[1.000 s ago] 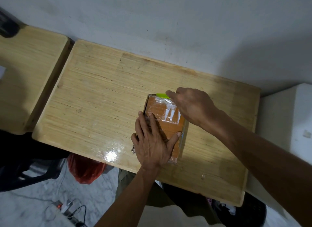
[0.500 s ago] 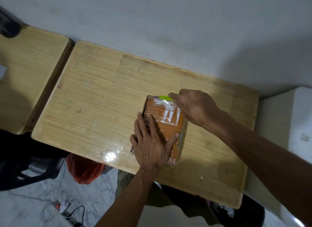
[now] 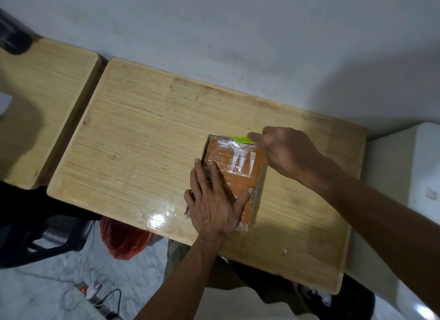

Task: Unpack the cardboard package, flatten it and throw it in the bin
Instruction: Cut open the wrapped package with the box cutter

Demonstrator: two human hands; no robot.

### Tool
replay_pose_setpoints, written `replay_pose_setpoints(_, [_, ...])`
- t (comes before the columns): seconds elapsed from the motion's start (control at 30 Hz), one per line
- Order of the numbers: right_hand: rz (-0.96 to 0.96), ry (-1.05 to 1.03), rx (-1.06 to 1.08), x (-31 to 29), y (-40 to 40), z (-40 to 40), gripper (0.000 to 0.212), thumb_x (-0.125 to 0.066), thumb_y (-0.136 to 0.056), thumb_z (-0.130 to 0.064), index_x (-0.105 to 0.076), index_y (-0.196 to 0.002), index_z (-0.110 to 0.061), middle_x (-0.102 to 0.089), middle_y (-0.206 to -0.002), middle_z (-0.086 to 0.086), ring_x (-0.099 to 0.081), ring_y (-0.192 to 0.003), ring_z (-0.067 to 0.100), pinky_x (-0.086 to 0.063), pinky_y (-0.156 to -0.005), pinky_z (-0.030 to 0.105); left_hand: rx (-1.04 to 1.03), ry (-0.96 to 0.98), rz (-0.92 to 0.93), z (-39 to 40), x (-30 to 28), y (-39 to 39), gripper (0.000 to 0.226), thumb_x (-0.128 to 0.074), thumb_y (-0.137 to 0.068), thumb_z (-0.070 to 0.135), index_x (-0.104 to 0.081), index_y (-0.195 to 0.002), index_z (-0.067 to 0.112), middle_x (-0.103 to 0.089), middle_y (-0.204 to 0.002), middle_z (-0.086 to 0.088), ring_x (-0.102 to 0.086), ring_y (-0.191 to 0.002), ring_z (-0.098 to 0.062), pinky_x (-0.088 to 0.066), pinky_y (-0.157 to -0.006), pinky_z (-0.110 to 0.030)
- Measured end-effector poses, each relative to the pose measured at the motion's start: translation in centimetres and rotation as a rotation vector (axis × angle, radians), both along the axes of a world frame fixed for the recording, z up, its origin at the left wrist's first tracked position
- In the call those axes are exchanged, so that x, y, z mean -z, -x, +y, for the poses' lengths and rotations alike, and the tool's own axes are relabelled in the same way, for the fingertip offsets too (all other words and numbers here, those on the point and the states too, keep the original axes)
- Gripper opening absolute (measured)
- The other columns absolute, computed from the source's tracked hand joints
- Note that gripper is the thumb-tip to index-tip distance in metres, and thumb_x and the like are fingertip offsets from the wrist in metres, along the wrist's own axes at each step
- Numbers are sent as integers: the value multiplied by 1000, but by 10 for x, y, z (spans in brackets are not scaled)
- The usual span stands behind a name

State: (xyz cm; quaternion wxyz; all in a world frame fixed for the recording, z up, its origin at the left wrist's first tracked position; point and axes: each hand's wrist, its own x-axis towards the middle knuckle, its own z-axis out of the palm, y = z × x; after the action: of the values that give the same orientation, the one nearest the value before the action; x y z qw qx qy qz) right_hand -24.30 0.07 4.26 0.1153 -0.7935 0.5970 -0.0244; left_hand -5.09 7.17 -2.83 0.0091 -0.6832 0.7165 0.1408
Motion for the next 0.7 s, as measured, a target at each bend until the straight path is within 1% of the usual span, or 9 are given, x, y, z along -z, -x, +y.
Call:
replay_pose_setpoints(0.07, [-12,9,-17,0,3,2,24,-59,-94,-20,-66,-116,-12,-66,-81,8,-63,-66,27,-44,-56,27,-1,1,1,0,1,0,107,-34,-80,89,-23,-157,15,-8,-166,-16,-19,-148,-35,-33,-105,-52])
replay_pose_setpoints(0.13, [-37,-8,-23,0,7,4,29,-58,-95,-28,-64,-119,-13,-67,-86,8,-63,-70,26,-50,-60,30,2,1,6,1,1,-1,107,-35,-80,89,-23,-157,15,-7,-166,-17,-19,-148,-35,-33,-104,-51])
replay_pose_setpoints(0.23, [-37,-36,-22,-1,13,5,35,-57,-95,-33,-61,-124,-14,-67,-92,8,-63,-75,24,-55,-66,34,6,-3,11,0,1,-1,108,-34,-80,89,-22,-157,15,-6,-166,-16,-18,-148,-35,-32,-105,-51])
replay_pose_setpoints(0.37, [12,-55,-36,0,20,7,34,-59,-94,-32,-61,-123,-15,-66,-88,6,-58,-68,19,-49,-61,28,1,-19,17,0,2,-1,108,-33,-79,90,-19,-158,17,-3,-166,-15,-15,-149,-35,-30,-108,-53])
replay_pose_setpoints(0.43, [60,-73,-16,1,25,10,28,-55,-96,-30,-59,-122,-19,-63,-84,3,-57,-64,18,-51,-58,28,-1,-18,17,0,1,-1,108,-32,-79,90,-19,-158,16,-3,-166,-15,-15,-149,-35,-30,-108,-53])
replay_pose_setpoints(0.5, [80,-86,25,4,31,13,26,-51,-98,-28,-57,-123,-22,-61,-83,1,-56,-62,17,-49,-54,28,0,-19,18,0,1,-1,108,-31,-80,90,-20,-158,16,-3,-166,-15,-15,-149,-35,-31,-108,-53])
replay_pose_setpoints(0.6, [83,-96,45,5,38,20,27,-53,-97,-24,-55,-125,-24,-57,-80,0,-54,-60,18,-50,-52,30,0,-21,17,0,0,-1,108,-31,-80,90,-20,-157,16,-3,-166,-15,-15,-149,-35,-31,-108,-54])
replay_pose_setpoints(0.7, [67,-108,50,5,43,29,31,-59,-94,-19,-57,-125,-20,-56,-77,0,-50,-57,15,-38,-50,25,-2,-28,18,0,1,-1,108,-32,-79,90,-19,-158,16,-1,-167,-15,-13,-149,-35,-30,-109,-55])
